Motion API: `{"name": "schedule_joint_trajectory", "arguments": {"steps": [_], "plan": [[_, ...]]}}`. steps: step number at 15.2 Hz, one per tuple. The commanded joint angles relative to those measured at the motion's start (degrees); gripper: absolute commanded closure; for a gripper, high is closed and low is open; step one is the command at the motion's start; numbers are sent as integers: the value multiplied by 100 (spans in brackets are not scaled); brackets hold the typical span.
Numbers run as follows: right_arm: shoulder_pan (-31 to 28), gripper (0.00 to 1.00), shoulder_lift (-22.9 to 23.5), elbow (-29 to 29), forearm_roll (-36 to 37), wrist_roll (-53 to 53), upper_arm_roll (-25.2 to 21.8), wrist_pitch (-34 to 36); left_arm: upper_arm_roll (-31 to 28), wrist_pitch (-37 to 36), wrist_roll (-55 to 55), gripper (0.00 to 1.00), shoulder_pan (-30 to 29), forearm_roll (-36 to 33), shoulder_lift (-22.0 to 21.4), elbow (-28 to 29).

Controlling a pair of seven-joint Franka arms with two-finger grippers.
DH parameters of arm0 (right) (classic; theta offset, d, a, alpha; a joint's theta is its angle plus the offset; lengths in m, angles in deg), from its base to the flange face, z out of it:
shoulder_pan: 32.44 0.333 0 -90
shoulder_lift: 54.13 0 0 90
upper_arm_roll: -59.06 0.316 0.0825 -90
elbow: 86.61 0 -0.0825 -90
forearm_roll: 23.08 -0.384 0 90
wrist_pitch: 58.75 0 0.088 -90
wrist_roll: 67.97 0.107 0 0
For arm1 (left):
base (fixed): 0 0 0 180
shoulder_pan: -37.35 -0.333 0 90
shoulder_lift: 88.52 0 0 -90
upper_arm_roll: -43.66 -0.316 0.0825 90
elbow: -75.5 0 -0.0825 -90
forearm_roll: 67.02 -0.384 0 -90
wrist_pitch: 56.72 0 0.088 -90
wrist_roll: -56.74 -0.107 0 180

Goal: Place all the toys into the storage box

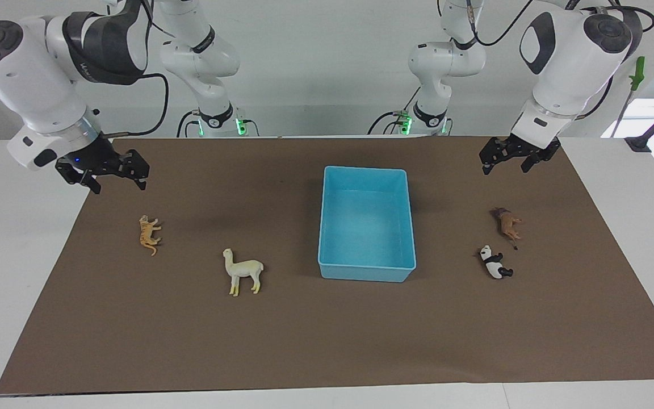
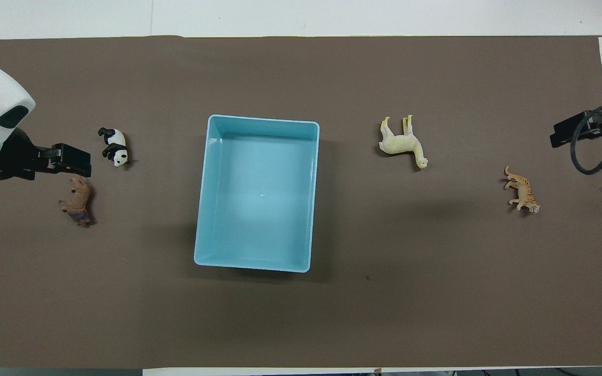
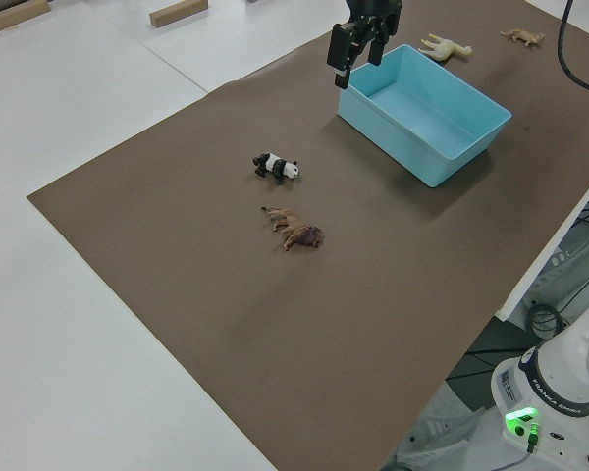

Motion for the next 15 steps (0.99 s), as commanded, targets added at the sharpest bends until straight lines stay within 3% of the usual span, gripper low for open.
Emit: {"name": "schedule_joint_trajectory", "arguments": {"steps": [1, 9, 11, 13, 15], "plan": [[-95, 0, -112, 118, 52, -122, 35, 12, -12, 131, -63, 0, -19, 56, -64, 126], [-96, 0, -112, 249, 34, -139, 43, -58, -21, 254, -36, 0, -1, 56, -107, 266], [-104, 0, -182, 617, 34, -209, 43, -521, -21, 611, -45, 0, -10, 48, -204, 546], [-122, 0, -226, 1231, 34, -446, 35, -1355, -21, 1498, -71, 0, -45, 48, -266, 907], [-253, 0, -200, 1881, 34, -709, 26, -2329, -38, 1852, -98, 0, -141, 48, -135, 1005]]}}
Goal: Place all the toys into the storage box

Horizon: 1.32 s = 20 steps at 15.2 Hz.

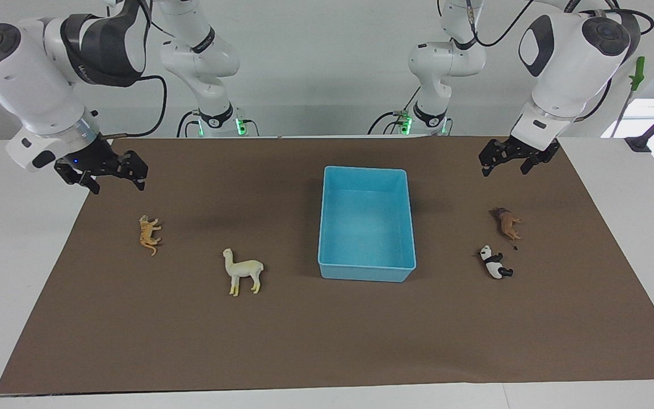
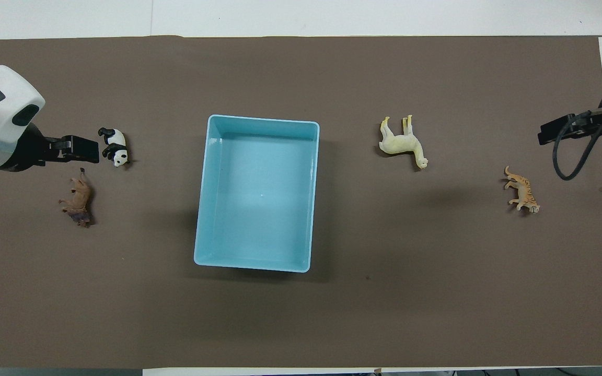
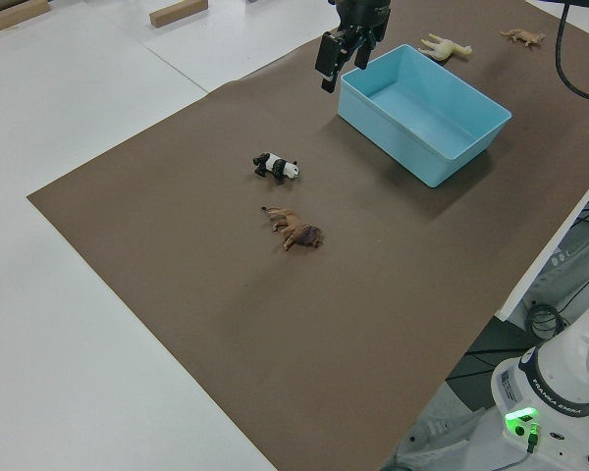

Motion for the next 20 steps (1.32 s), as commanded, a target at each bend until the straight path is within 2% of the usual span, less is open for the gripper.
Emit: {"name": "schedule_joint_trajectory", "arguments": {"steps": [1, 3, 4, 7, 11, 13, 20], "plan": [[-235, 0, -145, 1220, 33, -570, 32, -1450, -11, 700, -106, 0, -197, 45, 82, 356], [-271, 0, -22, 1722, 33, -713, 32, -2339, -20, 1288, -97, 0, -285, 45, 416, 382], [-280, 0, 75, 1837, 33, -721, 32, -2544, -20, 1596, -115, 0, -407, 45, 627, 408], [-324, 0, 225, 2101, 25, -704, 41, -2634, -11, 2492, -124, 0, -479, 45, 1119, 549], [-455, 0, 242, 2374, -19, -748, 41, -2651, -20, 3328, -115, 0, -479, 45, 1471, 1005], [-613, 0, 199, 2523, -37, -967, 41, -2634, -20, 3532, -89, 0, -409, 36, 1761, 1015], [-631, 0, 119, 2735, -230, -924, 41, -2642, -28, 3787, -115, 0, -470, 36, 1938, 1217]]}}
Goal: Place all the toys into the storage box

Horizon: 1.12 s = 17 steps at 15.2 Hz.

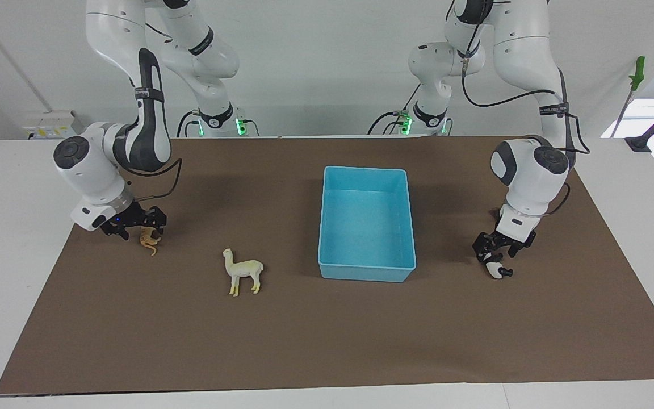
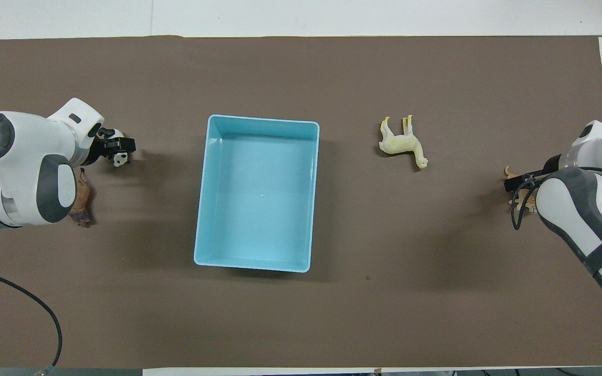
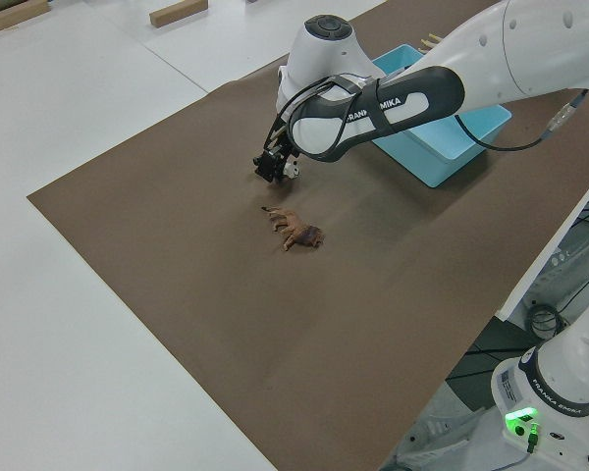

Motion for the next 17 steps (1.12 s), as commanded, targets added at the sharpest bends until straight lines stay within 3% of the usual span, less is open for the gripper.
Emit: {"name": "schedule_joint_trajectory", "arguments": {"steps": [1, 3, 5, 7, 8, 9, 10, 13, 15, 16, 17], "plan": [[-50, 0, -134, 202, -142, -100, 50, -111, -12, 235, -75, 0, -49, 36, 56, 97], [-85, 0, -20, 202, -133, -126, 50, -163, -21, 235, -57, 2, -5, 36, 65, 96], [-94, 0, -28, 281, -142, -144, 50, -225, -12, 235, -22, 17, 21, 36, 65, 105], [-103, 0, -45, 404, -142, -144, 50, -435, -12, 200, -13, 41, 39, 36, 65, 114], [-138, 2, -54, 491, -142, -135, 50, -532, -12, 174, 4, 59, 39, 36, 65, 123], [-217, 8, -63, 518, -159, -127, 59, -559, -12, 139, 57, 80, 39, 36, 56, 123], [-226, 17, -63, 527, -194, -135, 50, -568, -12, 112, 74, 86, 30, 36, 56, 88], [-244, 45, -72, 519, -317, -144, 50, -568, 6, -220, 223, 86, 30, 45, 74, -262], [-261, 92, -63, 492, -326, -144, 50, -568, 49, -1105, 652, 86, 109, 45, 39, -902], [-314, 100, -63, 458, -344, -144, 59, -559, 67, -1493, 933, 85, 275, 54, -5, -1132], [-349, 100, -54, 388, -344, -153, 59, -551, 85, -1871, 1310, 85, 407, 54, -92, -1386]]}}
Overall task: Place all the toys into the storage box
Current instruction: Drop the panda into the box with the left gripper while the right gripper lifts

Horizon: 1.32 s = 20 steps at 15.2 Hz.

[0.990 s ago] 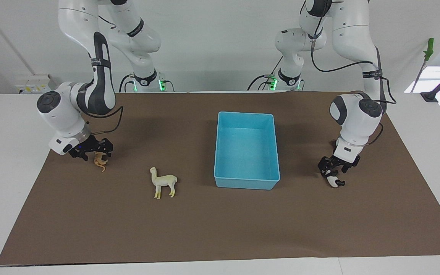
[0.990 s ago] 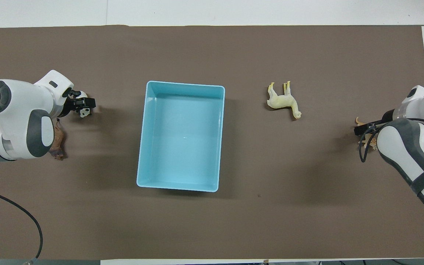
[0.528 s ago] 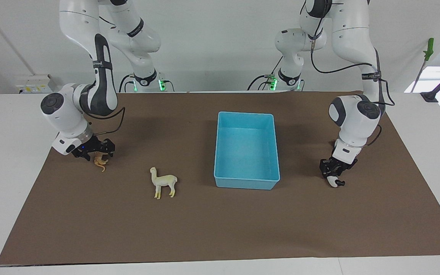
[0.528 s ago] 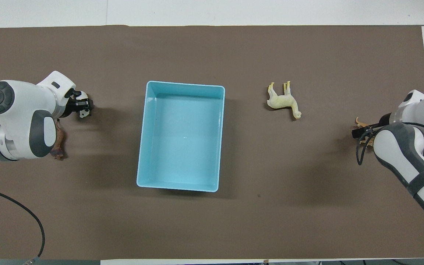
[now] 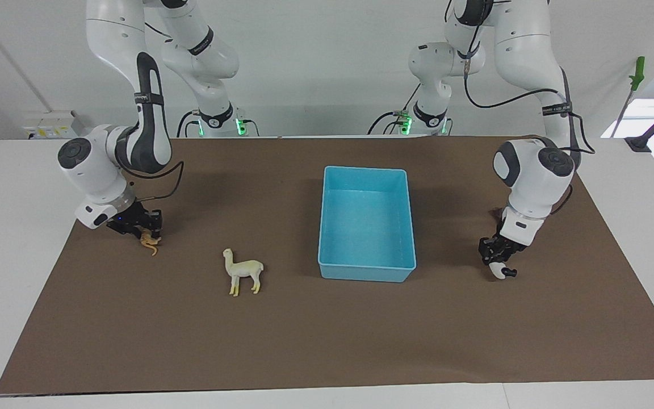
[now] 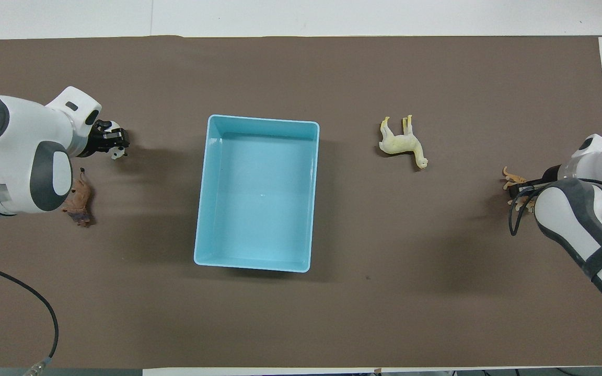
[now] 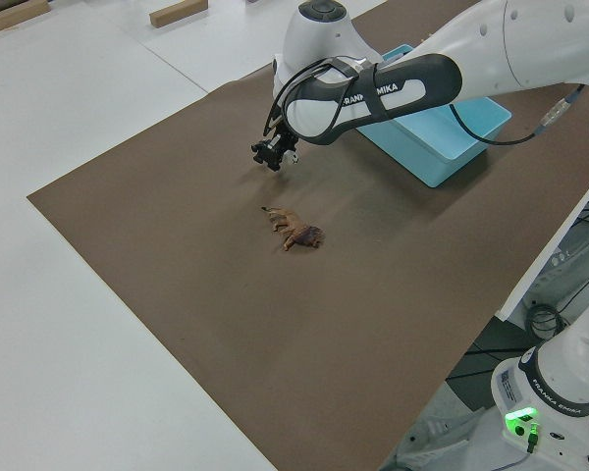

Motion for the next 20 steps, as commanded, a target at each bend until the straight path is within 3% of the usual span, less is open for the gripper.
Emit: {"name": "schedule_joint_trajectory", "arguments": {"steps": [1, 5, 9, 10, 11, 12, 15, 18, 20], "plan": [[-169, 100, -73, -61, -138, -144, 64, -39, 26, -1178, 1020, 84, 482, 83, -194, -793], [-100, 100, -161, -692, -147, -65, 73, 696, 132, -1656, 2776, 84, 1386, 321, -274, -1374], [76, 100, -161, -1782, -709, 398, 204, 1831, 132, -1332, 3695, 78, 2275, 321, -519, -736], [190, 100, -135, -2098, -666, 662, 205, 2068, 132, -1139, 3696, 65, 2381, 312, -694, -324], [321, 100, -74, -2466, -622, 934, 196, 2331, 132, -894, 3687, 38, 2478, 312, -800, -16], [462, 100, 58, -2844, -587, 1224, 196, 2552, 132, -735, 3696, 0, 2557, 312, -871, 170], [936, 100, 427, -3804, -473, 2358, 196, 3089, 123, -882, 3687, 0, 2558, 312, -915, 84], [1647, 100, 437, -3744, -437, 3534, 187, 2932, 62, -1320, 3512, 0, 2270, 242, -1309, 49], [2209, 100, 446, -3692, -463, 4560, 204, 2662, 70, -1619, 2542, 0, 1621, 233, -1416, 49]]}}
